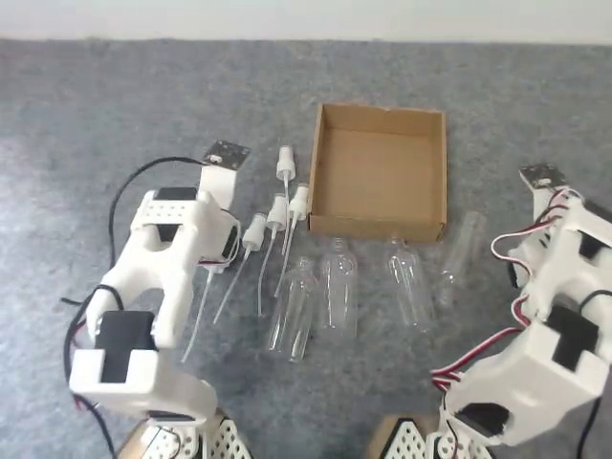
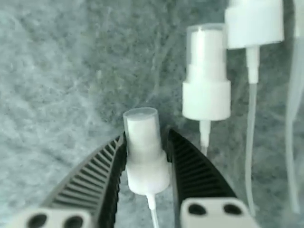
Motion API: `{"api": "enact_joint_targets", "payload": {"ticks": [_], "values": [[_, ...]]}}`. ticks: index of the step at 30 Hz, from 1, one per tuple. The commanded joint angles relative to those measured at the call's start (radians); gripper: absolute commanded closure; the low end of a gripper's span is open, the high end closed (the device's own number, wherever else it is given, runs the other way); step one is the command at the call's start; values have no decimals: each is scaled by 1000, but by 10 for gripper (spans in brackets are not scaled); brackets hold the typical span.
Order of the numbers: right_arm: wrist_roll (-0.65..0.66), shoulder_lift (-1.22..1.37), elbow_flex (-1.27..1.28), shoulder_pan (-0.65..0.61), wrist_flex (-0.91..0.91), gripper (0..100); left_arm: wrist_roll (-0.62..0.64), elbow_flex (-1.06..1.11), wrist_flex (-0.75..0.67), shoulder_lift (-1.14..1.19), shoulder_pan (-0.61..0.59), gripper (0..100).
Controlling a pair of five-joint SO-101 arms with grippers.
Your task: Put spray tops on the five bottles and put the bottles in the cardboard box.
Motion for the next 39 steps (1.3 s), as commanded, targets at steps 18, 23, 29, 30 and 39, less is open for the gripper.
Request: {"api": "enact_joint_targets", "payload": {"ticks": [18,23,29,30,39], "values": [[132,154,-400,-65,209,635,-20,51,-72,-52,0,901],[153,314,-531,-42,260,753,-20,51,-72,-52,0,901],[153,372,-588,13,262,859,-20,51,-72,-51,0,901],[153,372,-597,16,262,891,-20,50,-72,-51,0,901],[109,306,-893,-51,542,992,32,44,-66,-186,-2,901]]}}
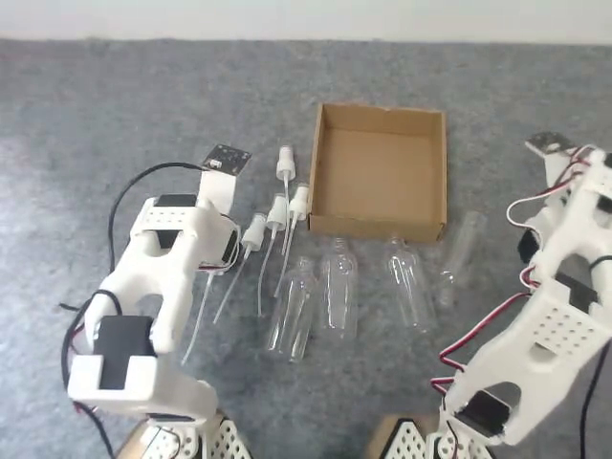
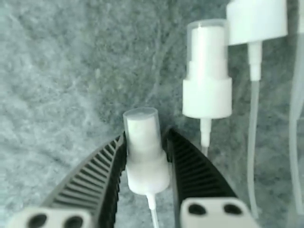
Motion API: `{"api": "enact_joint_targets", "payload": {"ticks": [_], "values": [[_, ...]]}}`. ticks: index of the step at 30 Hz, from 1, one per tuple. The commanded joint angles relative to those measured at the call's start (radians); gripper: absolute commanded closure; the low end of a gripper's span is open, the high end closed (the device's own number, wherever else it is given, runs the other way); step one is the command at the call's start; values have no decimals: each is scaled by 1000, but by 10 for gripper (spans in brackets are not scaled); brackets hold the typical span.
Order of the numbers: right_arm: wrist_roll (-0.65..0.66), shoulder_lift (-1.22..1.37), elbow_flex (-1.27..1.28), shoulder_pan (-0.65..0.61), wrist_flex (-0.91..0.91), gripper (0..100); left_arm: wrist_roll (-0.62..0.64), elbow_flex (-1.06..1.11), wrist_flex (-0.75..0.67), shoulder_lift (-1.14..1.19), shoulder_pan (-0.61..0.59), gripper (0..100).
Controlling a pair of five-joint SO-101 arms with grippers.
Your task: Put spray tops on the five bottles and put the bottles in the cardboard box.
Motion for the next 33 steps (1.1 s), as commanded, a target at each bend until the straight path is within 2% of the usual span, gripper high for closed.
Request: {"api": "enact_joint_targets", "payload": {"ticks": [1,4,8,14,19,26,33], "values": [[-71,-108,-196,-65,142,993,54,-10,-12,-198,-2,901],[-172,-228,-265,-159,208,993,78,-12,20,-384,6,901],[-308,-398,-264,-346,242,993,107,-77,112,-617,3,901],[-505,-559,-127,-699,203,993,170,-272,215,-812,0,902],[-585,-746,226,-944,-30,993,241,-417,250,-850,0,904],[-583,-1093,855,-1090,-512,993,368,-518,187,-882,0,903],[-578,-1218,1089,-1307,-737,993,502,-565,146,-922,9,905]]}}
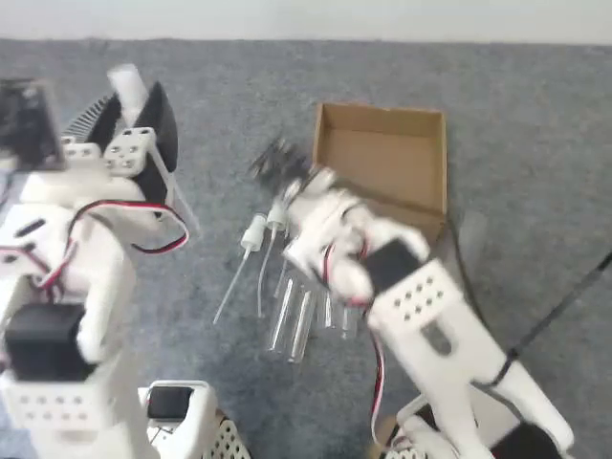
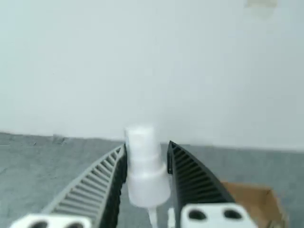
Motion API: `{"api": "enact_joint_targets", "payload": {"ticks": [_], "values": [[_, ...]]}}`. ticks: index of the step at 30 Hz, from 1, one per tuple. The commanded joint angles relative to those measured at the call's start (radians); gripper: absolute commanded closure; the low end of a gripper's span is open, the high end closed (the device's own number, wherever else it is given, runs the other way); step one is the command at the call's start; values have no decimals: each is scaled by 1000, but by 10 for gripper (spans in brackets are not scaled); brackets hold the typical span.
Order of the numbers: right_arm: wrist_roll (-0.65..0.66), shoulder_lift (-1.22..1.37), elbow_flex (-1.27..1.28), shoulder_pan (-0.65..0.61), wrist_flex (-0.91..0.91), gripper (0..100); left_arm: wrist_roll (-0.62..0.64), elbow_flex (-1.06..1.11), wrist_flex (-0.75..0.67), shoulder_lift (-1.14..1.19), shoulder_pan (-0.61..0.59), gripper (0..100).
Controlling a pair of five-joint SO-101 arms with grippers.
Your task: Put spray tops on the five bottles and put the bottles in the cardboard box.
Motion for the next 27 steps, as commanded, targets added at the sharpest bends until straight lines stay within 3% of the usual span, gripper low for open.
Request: {"api": "enact_joint_targets", "payload": {"ticks": [1,9,15,19,27], "values": [[-5,-70,37,-107,-97,993,91,-42,-46,-29,5,905],[-6,-81,103,-202,-168,989,132,-7,-51,-32,5,905],[-23,-81,150,-174,-288,992,133,53,-26,-34,5,905],[-115,-82,238,-148,-446,992,133,65,21,-32,5,905],[-124,-163,302,-150,-516,992,132,232,-95,-34,34,905]]}}
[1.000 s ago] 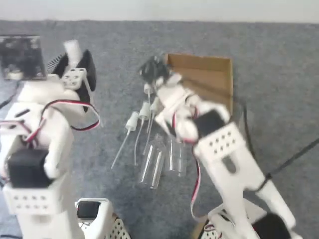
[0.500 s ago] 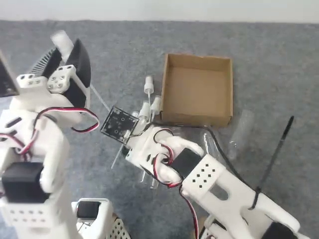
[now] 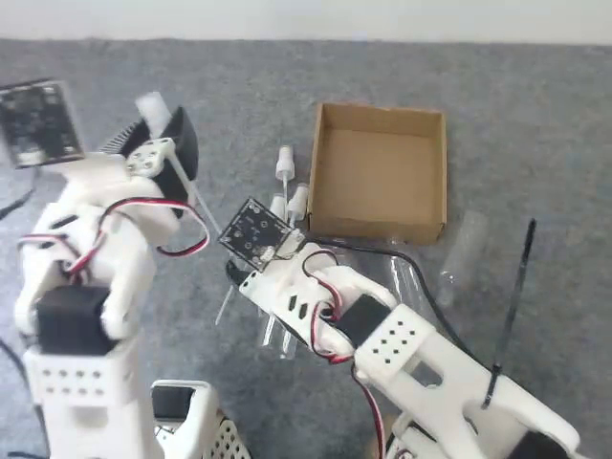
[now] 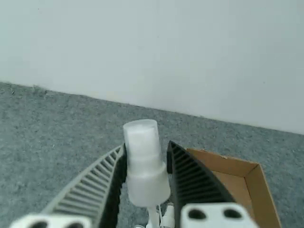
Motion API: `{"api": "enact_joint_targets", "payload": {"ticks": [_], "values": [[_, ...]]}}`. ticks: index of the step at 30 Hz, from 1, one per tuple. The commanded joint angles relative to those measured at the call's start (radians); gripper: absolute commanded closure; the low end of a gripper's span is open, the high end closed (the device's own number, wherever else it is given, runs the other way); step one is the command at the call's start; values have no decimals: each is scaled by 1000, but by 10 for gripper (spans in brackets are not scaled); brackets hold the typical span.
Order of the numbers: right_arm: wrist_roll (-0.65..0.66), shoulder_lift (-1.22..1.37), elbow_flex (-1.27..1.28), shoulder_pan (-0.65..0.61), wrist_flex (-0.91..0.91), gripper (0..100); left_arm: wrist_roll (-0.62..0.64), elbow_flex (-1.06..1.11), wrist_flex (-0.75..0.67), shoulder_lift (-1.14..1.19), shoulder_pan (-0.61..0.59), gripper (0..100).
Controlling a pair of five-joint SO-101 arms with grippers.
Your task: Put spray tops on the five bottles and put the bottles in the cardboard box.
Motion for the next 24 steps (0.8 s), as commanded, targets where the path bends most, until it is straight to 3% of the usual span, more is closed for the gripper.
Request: {"api": "enact_joint_targets", "payload": {"ticks": [1,16,24], "values": [[-14,-117,8,12,-18,992,8,71,-112,-17,9,905],[-6,-156,61,18,-16,992,8,-7,-135,-17,14,905],[-6,-156,61,19,-16,992,5,-87,-23,-17,89,906]]}}
